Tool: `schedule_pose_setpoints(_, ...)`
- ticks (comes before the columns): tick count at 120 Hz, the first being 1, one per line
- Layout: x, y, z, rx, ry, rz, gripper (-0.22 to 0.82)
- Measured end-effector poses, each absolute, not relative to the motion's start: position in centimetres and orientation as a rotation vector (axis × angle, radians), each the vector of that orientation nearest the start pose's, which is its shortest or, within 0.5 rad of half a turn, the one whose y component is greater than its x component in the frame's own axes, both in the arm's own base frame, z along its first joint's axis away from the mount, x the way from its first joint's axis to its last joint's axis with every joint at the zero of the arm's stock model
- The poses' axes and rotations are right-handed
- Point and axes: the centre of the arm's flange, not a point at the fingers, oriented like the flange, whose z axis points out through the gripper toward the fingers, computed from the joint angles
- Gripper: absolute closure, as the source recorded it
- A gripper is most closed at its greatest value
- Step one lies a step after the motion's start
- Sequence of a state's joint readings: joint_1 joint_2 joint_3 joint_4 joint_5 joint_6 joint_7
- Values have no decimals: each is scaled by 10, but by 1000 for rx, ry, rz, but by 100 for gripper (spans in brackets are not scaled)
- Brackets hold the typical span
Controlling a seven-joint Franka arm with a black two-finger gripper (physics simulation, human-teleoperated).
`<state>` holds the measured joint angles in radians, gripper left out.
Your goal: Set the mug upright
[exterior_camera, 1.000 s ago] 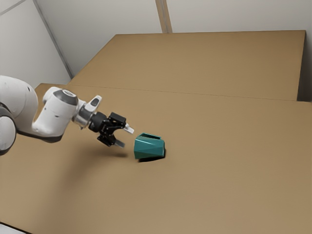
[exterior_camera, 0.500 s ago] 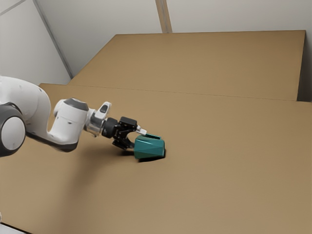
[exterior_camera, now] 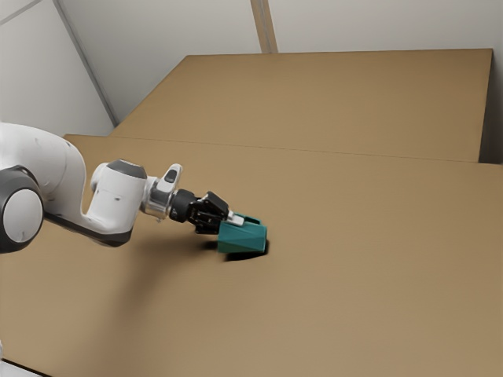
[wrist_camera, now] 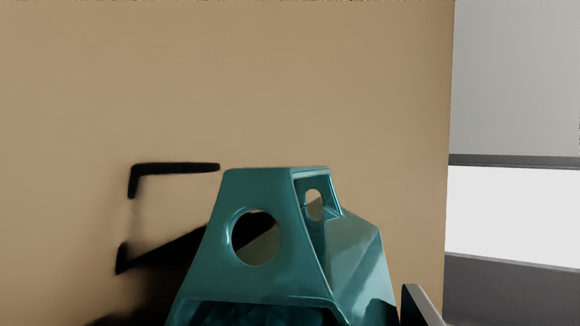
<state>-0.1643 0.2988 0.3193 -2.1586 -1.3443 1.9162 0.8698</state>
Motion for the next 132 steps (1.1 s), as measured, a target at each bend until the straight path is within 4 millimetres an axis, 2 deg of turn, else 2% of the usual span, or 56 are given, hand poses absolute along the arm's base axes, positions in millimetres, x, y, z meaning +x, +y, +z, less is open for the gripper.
schedule_pose_setpoints(18, 547, 11, 267, 2060, 153, 168, 69)
schedule_pose_setpoints(29, 548, 9, 275, 2052, 147, 176, 73)
schedule_pose_setpoints(43, 553, 3, 288, 2044, 123, 188, 74)
schedule_pose_setpoints(49, 559, 1, 302, 2052, 91, 206, 74)
schedule_pose_setpoints(60, 582, 7, 343, 2156, -69, 234, 74)
schedule_pose_setpoints(73, 608, 23, 397, 2402, -342, 229, 75)
schedule_pose_setpoints(80, 613, 31, 410, 2559, -474, 180, 75)
schedule_pose_setpoints(86, 615, 38, 409, 2674, -548, 135, 75)
schedule_pose_setpoints(100, 623, 47, 392, 2855, -633, 87, 75)
schedule_pose_setpoints(132, 619, 51, 358, 3006, -570, 57, 75)
